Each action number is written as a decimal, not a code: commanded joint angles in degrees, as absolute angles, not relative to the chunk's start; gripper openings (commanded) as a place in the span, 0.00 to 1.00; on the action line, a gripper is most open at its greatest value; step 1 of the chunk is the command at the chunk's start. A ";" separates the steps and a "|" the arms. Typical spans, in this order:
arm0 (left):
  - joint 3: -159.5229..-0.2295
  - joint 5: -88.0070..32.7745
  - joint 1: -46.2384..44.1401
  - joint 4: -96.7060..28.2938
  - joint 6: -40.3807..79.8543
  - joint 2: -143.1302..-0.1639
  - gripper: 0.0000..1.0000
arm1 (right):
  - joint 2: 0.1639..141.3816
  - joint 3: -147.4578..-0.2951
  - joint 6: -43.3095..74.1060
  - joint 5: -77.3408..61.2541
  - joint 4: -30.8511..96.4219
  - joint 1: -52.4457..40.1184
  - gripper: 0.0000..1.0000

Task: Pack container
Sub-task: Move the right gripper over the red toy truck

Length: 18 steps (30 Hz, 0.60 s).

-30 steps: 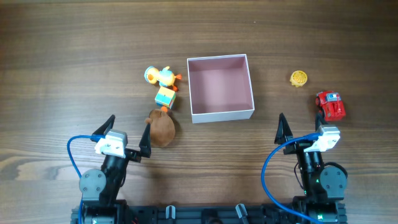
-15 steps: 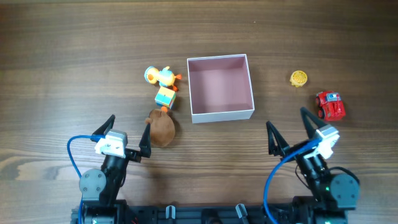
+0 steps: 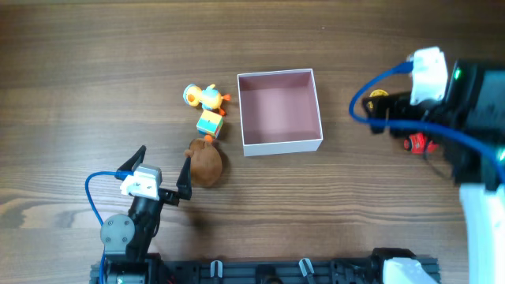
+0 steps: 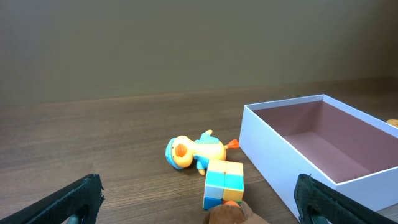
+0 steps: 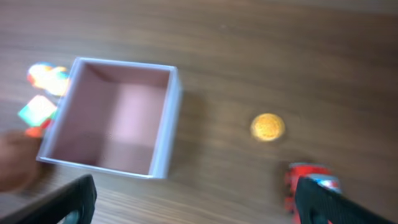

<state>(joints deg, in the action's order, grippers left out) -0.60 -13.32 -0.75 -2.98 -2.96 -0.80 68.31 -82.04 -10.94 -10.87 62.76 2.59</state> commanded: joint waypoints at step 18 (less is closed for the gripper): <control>-0.32 -13.21 -0.86 -3.18 -3.86 -0.38 1.00 | 86.39 -93.62 -26.09 2.72 67.85 17.56 1.00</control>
<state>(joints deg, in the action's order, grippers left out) -0.60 -13.32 -0.75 -2.98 -2.96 -0.80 82.15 -93.49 -21.17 6.02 67.77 16.62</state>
